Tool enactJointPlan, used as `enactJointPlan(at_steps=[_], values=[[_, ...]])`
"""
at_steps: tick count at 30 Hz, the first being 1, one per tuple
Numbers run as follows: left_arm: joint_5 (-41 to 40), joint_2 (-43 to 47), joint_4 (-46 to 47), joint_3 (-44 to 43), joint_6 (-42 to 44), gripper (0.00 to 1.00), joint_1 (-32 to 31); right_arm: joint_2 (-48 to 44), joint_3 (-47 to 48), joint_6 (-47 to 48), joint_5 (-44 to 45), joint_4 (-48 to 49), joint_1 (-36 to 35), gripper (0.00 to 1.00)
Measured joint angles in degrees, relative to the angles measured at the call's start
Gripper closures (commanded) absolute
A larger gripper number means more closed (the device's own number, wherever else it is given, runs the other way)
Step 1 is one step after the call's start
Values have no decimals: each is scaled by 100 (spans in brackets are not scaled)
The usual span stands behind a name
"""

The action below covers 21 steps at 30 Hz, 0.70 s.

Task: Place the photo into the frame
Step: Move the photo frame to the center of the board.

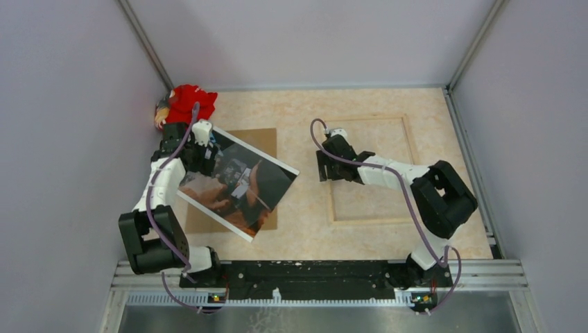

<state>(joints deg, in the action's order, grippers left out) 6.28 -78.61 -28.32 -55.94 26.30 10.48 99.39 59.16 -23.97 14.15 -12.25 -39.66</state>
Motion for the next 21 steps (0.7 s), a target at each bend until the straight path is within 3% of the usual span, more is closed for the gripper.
enactJointPlan(at_steps=[2, 3, 11, 13, 17, 21], values=[[35, -63, -39, -101, 52, 2, 122, -142, 101, 90, 17, -146, -11, 3], [37, -109, -59, -166, 74, 1, 188, -208, 201, 151, 9, -221, -26, 2], [273, -181, -229, -431, 450, 3, 859, -791, 1410, 358, -1003, 188, -101, 2], [306, -219, -256, -431, 621, 3, 1091, -780, 1574, 332, -1355, 358, -101, 7], [275, -479, -136, -393, 1071, 3, 1685, -577, 1532, -35, -1838, 435, -203, 11], [96, -752, 94, -184, 1478, 3, 2177, -402, 815, -575, -1941, 557, -621, 13]])
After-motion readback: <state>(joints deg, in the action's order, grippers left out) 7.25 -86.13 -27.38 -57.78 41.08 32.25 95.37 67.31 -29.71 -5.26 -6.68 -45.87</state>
